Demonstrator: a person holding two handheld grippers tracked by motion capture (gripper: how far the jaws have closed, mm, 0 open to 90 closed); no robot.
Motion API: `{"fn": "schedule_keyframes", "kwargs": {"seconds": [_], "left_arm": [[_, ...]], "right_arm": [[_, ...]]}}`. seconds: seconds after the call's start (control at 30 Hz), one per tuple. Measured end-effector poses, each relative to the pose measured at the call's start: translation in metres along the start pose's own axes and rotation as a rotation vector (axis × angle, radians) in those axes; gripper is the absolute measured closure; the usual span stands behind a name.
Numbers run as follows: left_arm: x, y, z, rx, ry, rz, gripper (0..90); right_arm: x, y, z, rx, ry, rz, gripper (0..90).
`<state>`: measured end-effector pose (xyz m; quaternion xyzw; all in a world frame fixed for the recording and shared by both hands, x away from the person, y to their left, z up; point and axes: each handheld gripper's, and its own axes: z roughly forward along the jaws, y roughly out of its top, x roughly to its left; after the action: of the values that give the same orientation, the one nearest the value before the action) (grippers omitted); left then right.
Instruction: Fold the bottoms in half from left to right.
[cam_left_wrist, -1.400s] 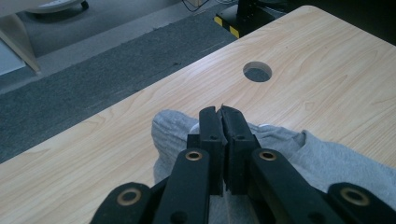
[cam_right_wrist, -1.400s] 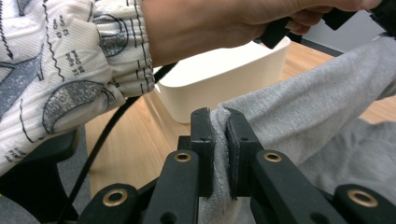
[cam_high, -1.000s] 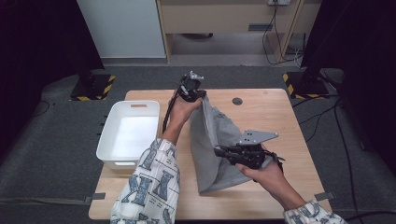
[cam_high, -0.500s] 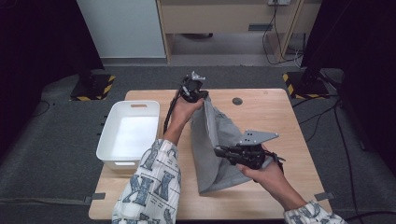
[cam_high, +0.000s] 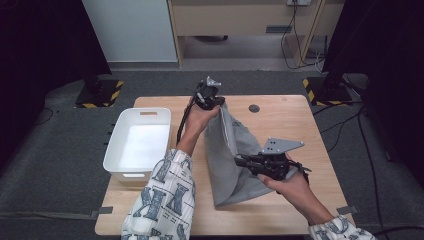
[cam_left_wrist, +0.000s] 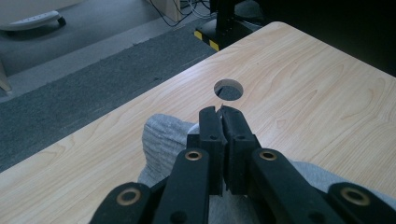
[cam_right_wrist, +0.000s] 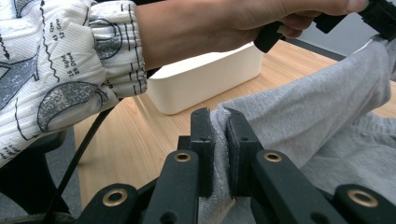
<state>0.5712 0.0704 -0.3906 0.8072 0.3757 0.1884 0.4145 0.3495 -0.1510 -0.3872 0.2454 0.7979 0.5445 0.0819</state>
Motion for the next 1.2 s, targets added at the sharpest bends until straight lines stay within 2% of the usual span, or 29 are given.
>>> {"fn": "schedule_keyframes", "kwargs": {"seconds": [0.3,0.7,0.83,1.0,1.2], "left_arm": [[-0.005,0.003,0.004,-0.005,-0.005,0.001,87.5],[-0.011,0.003,0.010,-0.013,-0.009,0.009,87.5],[-0.014,0.003,0.013,-0.001,-0.012,0.017,87.4],[-0.019,0.000,0.020,0.016,-0.016,0.029,87.4],[-0.022,-0.006,0.032,0.031,-0.027,0.026,87.3]], "right_arm": [[-0.004,-0.001,-0.008,0.010,-0.016,-0.013,83.5],[-0.020,-0.015,-0.026,0.047,-0.069,-0.011,83.4],[-0.023,-0.022,-0.029,0.072,-0.078,-0.013,83.4],[-0.025,-0.027,-0.033,0.075,-0.086,-0.009,83.4],[-0.027,-0.033,-0.035,0.085,-0.085,-0.005,83.4]]}}
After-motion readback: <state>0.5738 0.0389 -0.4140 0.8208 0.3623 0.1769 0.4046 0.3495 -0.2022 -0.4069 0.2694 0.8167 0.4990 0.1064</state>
